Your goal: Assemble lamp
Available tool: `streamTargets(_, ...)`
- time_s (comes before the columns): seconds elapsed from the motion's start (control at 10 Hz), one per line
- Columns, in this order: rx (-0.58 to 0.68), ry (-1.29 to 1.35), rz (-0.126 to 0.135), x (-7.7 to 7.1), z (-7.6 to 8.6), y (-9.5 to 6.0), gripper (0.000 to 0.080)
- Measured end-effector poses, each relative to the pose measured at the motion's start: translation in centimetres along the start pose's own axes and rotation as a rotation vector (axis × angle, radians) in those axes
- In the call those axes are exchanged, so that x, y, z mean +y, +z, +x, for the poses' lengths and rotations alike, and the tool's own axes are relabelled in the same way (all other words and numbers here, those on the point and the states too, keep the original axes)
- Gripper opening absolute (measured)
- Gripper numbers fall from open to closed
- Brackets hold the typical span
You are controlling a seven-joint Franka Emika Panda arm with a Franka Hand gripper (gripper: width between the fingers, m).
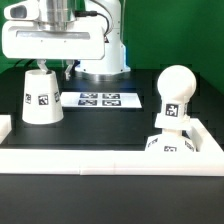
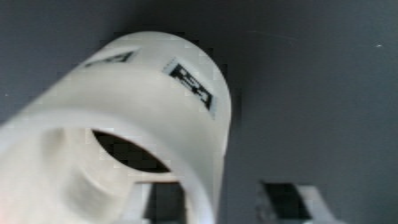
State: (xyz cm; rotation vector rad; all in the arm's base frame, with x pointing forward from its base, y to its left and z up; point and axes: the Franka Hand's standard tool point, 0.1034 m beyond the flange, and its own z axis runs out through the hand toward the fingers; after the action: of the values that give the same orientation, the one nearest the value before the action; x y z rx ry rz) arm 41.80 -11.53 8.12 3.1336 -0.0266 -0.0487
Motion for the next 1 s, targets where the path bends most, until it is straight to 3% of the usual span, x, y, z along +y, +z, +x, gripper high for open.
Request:
streamTargets(0.1, 0.004, -0.001, 0.000, 0.0, 0.1, -0.1, 0.0100)
streamTargets(0.2, 0.004, -0.001, 0.000, 0.0, 0.2, -0.1, 0.0044)
streamTargets(0.7, -0.002, 0.001, 0.004, -0.2, 0.1, -0.3, 0.0044)
streamTargets(1.0, -0.007, 0.050, 0.043, -2.9, 0.6, -3.8, 0.0045)
